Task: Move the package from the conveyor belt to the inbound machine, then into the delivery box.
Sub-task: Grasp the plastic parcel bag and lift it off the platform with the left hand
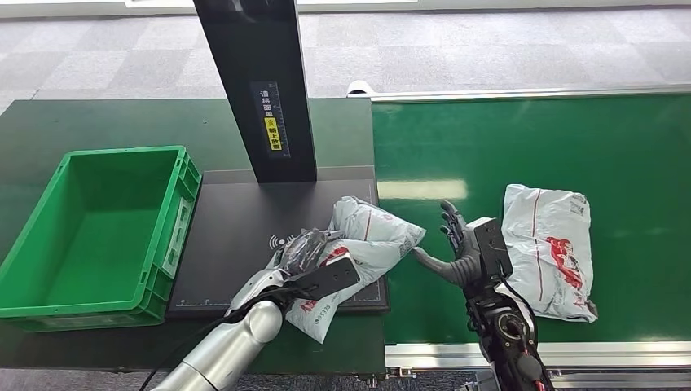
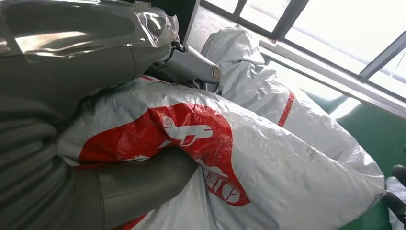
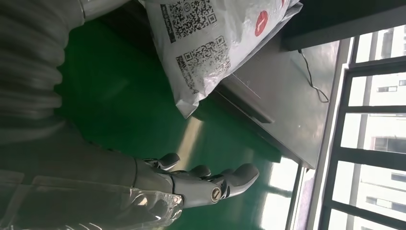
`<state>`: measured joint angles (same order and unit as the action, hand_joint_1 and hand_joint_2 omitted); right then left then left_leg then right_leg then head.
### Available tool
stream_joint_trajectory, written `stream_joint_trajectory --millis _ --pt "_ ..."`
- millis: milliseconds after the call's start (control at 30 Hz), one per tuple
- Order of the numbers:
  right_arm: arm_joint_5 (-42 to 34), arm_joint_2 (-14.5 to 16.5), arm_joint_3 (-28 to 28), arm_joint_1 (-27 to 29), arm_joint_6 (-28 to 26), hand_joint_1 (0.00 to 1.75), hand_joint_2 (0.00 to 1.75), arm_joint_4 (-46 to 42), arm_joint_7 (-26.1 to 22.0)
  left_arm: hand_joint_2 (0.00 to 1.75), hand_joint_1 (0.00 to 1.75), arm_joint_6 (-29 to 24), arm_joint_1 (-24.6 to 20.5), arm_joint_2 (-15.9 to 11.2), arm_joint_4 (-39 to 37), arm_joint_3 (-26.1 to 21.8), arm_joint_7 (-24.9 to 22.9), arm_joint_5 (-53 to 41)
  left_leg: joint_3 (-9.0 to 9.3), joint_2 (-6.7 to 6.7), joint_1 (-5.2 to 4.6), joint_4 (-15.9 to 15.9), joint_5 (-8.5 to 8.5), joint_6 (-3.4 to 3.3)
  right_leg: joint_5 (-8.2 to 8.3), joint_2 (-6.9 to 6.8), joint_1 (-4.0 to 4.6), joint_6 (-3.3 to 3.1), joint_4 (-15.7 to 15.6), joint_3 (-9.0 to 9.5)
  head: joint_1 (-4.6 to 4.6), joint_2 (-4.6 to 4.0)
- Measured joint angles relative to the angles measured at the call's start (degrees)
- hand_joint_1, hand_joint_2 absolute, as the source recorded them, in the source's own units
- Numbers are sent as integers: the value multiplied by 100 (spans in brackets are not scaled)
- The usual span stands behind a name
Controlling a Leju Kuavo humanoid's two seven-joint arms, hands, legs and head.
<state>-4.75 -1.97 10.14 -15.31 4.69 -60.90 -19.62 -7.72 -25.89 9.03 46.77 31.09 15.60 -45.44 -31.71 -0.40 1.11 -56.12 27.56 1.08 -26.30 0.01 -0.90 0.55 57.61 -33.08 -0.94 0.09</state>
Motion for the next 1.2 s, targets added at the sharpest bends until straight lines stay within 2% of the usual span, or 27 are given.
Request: stream_joint_trajectory --millis 367,733,1033,1100,1200 --pt "-40 -29 110 -2 59 0 175 1 -13 175 175 -918 482 -73 786 -136 426 157 -12 2 0 0 0 0 0 0 0 0 0 -13 0 0" --pt "-214 -57 252 -30 -45 0 175 36 -149 175 175 -3112 670 5 1676 -644 2216 1689 -14 3 0 0 0 0 0 0 1 0 0 -15 0 0" --pt "-243 -57 342 -86 -102 0 175 142 -236 175 175 -3236 874 192 2280 -1074 2417 1832 -17 2 0 -1 0 0 -1 1 0 1 0 -17 0 0" --pt "-252 -57 358 -92 -132 0 175 175 -261 175 175 -3240 898 310 2374 -1348 2418 1867 -17 3 0 -1 0 0 -1 0 0 1 0 -17 0 0" --pt "-246 -57 394 -95 -183 0 175 233 -302 175 175 -3241 920 564 2454 -2030 2418 1743 -17 7 1 0 0 0 0 2 1 1 0 -17 1 0"
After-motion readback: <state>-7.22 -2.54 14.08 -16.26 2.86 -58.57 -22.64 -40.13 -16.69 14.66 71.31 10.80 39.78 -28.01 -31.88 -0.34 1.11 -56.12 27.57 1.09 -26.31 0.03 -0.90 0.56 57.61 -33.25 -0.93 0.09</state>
